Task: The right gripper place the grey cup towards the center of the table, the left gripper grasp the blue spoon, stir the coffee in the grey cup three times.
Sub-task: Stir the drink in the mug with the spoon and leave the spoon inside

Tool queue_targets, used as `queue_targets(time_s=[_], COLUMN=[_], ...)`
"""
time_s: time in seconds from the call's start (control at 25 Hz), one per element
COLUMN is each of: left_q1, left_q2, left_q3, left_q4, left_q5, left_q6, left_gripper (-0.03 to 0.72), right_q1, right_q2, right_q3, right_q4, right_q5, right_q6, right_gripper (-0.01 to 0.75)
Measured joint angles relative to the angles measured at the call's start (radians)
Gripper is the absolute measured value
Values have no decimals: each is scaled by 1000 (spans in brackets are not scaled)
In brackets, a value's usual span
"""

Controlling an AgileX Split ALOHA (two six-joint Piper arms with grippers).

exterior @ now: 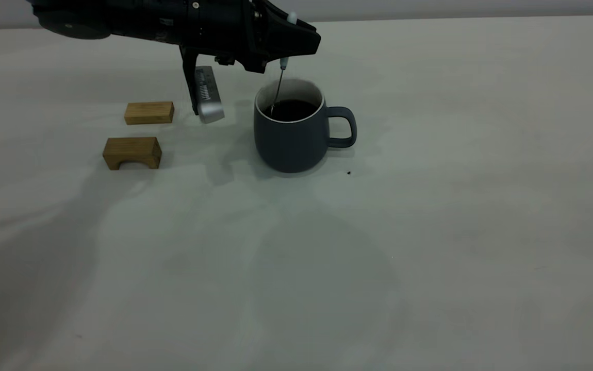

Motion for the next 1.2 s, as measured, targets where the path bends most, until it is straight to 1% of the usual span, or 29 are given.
queue_targets(time_s=[0.24,0.32,0.48,0.68,0.92,1.08,1.2], left_q1=[-50,-58,-60,-45,4,2,-8], left_q2=[49,52,52,52,52,52,67], left_q3=[-42,-43,-44,-44,-44,-45,-74], left_q4=[-1,1,7,49,68,21,5], left_q5=[3,29,105,147,131,94,88], left_q6=[0,0,0,-1,-14,-16,-16], left_gripper=[133,133,133,133,133,133,133], right_q1=[0,0,0,0,0,0,0], right_q2=[0,0,0,0,0,0,0], right_q3=[0,0,0,0,0,0,0], right_q4=[0,0,0,0,0,0,0], right_q5=[0,0,0,0,0,0,0], right_q6=[0,0,0,0,0,0,0], right_gripper=[529,529,529,529,529,529,529])
